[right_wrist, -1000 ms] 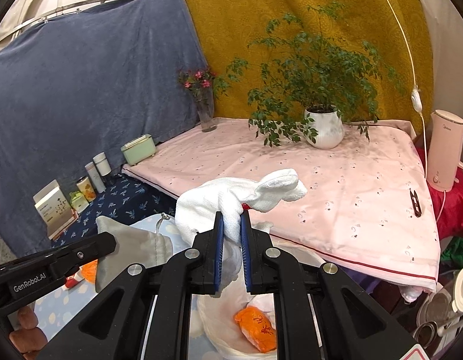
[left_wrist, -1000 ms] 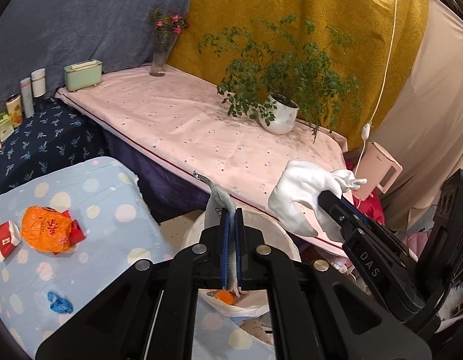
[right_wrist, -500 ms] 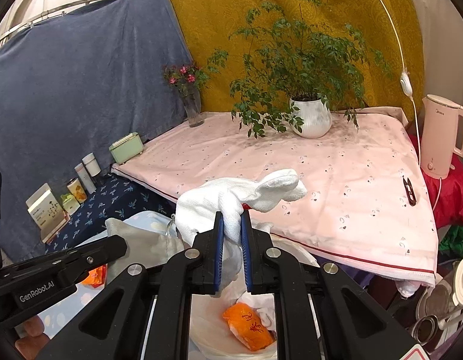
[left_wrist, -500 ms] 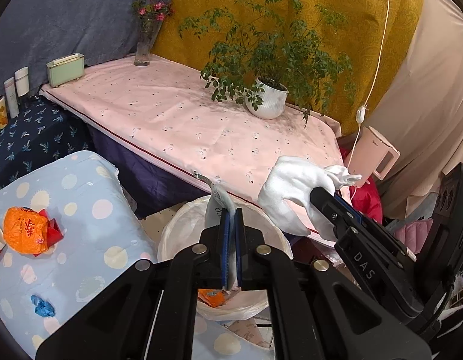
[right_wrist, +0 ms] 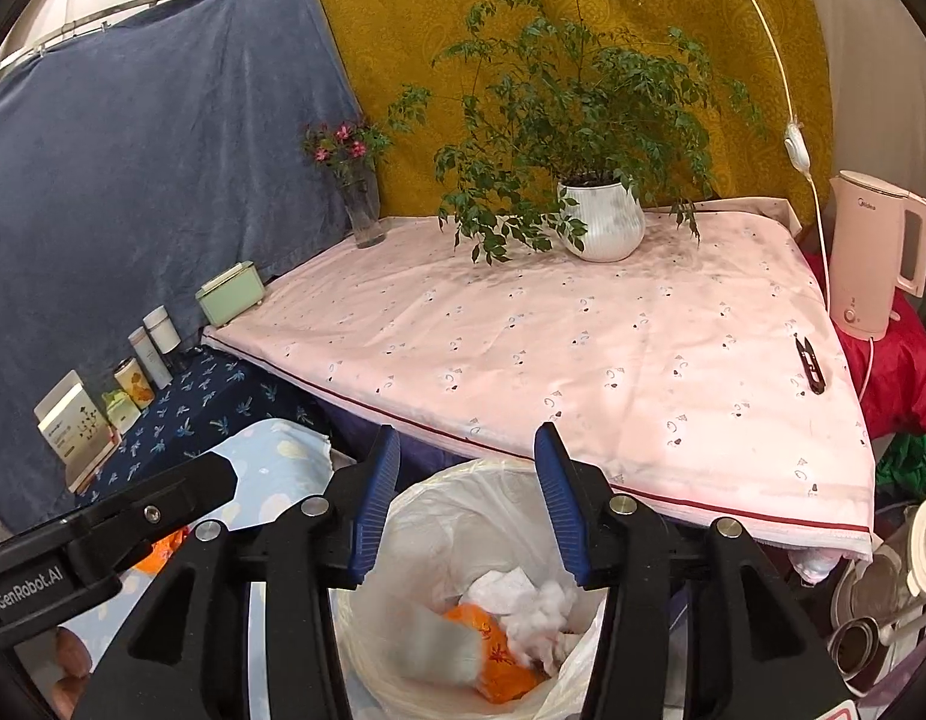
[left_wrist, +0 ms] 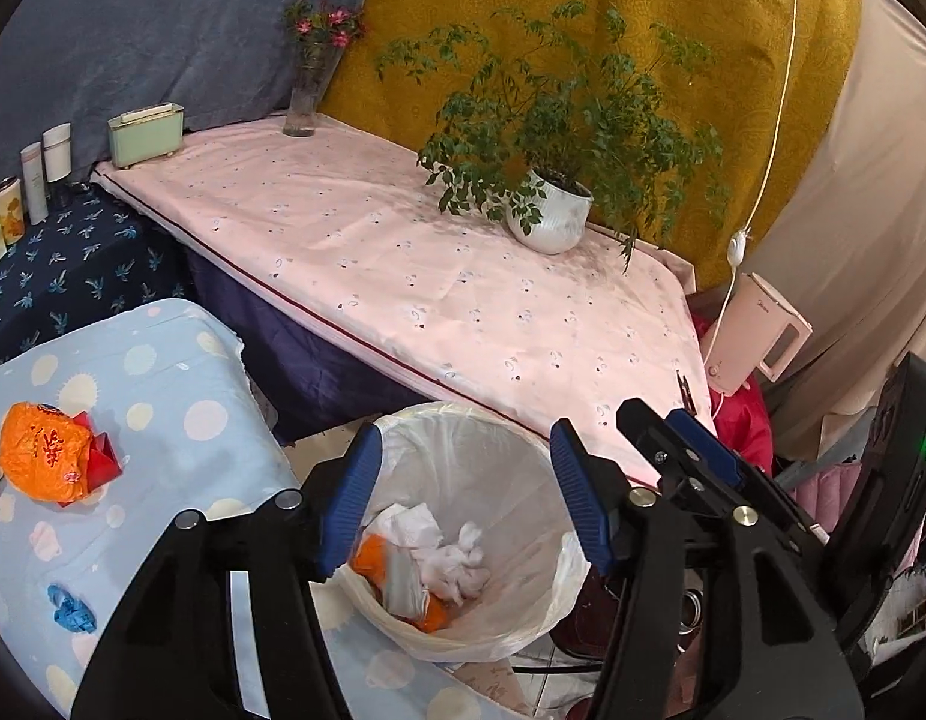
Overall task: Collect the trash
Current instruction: 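Carry the pouch and glove over the bin and open both grippers, then move both grippers back over the blue strap on the table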
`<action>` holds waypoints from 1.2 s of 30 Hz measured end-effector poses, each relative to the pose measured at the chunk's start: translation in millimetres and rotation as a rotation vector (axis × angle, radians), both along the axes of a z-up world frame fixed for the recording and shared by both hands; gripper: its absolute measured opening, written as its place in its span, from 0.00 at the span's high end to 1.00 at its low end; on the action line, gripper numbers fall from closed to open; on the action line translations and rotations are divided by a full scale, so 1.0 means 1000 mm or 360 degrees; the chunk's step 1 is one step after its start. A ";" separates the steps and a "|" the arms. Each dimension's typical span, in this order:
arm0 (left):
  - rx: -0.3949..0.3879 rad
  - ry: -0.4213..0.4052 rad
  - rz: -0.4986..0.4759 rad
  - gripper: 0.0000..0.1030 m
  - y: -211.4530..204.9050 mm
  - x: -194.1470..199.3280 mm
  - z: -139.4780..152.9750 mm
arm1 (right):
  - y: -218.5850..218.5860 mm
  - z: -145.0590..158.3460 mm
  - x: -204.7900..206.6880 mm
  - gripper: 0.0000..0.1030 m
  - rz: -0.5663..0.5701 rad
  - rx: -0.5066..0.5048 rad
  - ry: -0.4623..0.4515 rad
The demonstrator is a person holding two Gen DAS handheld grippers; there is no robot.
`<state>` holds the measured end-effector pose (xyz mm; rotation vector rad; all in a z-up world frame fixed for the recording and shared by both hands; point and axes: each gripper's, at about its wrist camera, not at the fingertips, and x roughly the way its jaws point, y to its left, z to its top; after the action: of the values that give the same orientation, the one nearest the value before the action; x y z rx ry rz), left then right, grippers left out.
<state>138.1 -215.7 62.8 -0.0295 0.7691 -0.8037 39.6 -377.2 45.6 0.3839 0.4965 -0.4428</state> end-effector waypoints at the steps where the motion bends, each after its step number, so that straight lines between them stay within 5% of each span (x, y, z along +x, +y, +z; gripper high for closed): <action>1: 0.0002 -0.0003 0.0007 0.46 0.002 0.000 -0.001 | 0.001 0.001 0.000 0.54 0.0002 0.0001 -0.0002; 22: -0.0023 0.0102 0.0289 0.41 0.089 0.020 -0.019 | 0.062 0.014 0.016 0.50 0.0166 -0.0051 -0.0003; 36: 0.0031 0.0228 0.0614 0.22 0.191 0.040 -0.065 | 0.133 -0.005 0.043 0.49 0.0356 -0.0031 0.0070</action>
<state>178.3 -24.8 -2.3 -0.2138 0.8731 -0.4302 82.9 -244.6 40.9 0.2963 0.5709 -0.2396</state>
